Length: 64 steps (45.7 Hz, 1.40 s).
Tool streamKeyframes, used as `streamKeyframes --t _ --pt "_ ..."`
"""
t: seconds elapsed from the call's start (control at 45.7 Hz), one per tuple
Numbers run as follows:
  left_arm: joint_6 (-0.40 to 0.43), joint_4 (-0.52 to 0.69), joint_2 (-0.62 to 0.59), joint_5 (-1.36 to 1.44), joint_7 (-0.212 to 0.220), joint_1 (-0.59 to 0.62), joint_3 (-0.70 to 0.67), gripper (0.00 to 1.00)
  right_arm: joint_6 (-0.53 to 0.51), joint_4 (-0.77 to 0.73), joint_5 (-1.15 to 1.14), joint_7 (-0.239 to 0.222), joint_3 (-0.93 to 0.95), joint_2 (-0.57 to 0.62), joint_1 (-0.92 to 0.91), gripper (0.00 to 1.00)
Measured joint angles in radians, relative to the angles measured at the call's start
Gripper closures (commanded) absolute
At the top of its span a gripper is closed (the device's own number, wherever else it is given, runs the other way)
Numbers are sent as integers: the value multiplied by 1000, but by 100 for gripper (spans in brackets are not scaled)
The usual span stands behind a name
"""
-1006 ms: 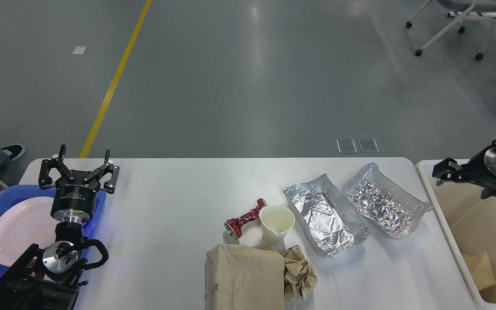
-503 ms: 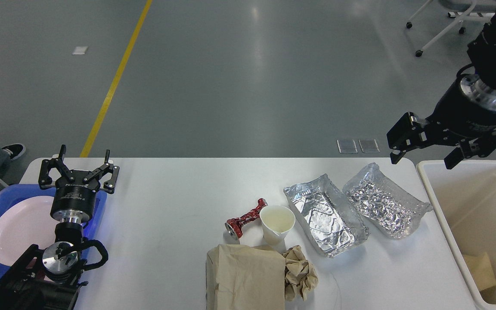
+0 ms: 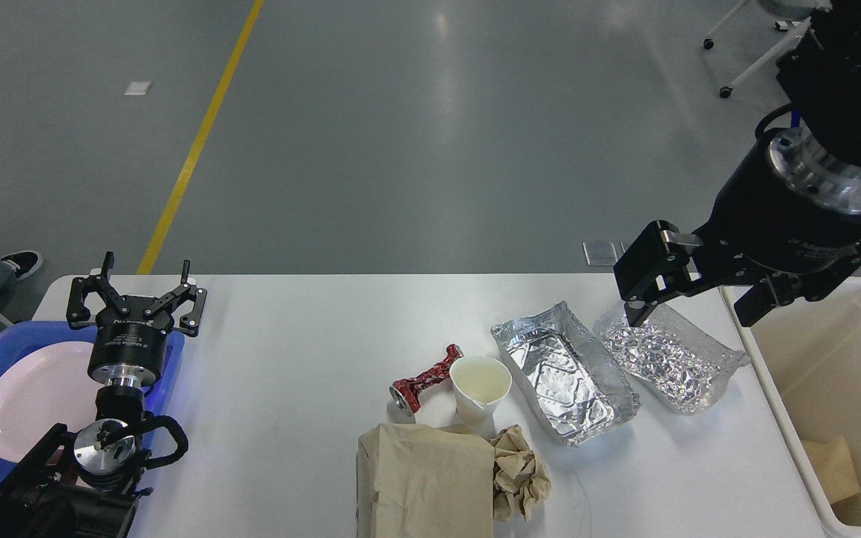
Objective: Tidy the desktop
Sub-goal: 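Raise the right gripper and move it toward the other brown paper bag, then grasp the brown paper bag beside the paper cup with the right gripper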
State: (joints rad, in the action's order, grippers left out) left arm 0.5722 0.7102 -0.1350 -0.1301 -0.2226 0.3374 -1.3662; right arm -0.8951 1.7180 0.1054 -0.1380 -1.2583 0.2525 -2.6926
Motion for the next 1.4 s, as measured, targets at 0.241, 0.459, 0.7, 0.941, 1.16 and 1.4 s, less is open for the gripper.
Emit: streamKeyframes --t 0.241,0.459,0.7,0.941,1.16,1.4 --pt "0 0 0 0 0 1 0 4 14 -23 100 2 54 -13 32 2" --pt "0 0 0 -1 0 1 0 4 169 -46 172 -2 189 -91 187 3" --pt "0 0 0 0 -1 0 1 4 488 -46 309 -11 272 -248 454 3" --pt "0 0 0 0 0 0 0 4 641 -63 305 -14 465 -299 711 3" --pt "0 0 0 0 0 1 0 4 806 -129 263 -47 560 -339 911 3" --pt "0 0 0 0 0 1 0 4 1071 -166 192 -171 623 -412 1067 1"
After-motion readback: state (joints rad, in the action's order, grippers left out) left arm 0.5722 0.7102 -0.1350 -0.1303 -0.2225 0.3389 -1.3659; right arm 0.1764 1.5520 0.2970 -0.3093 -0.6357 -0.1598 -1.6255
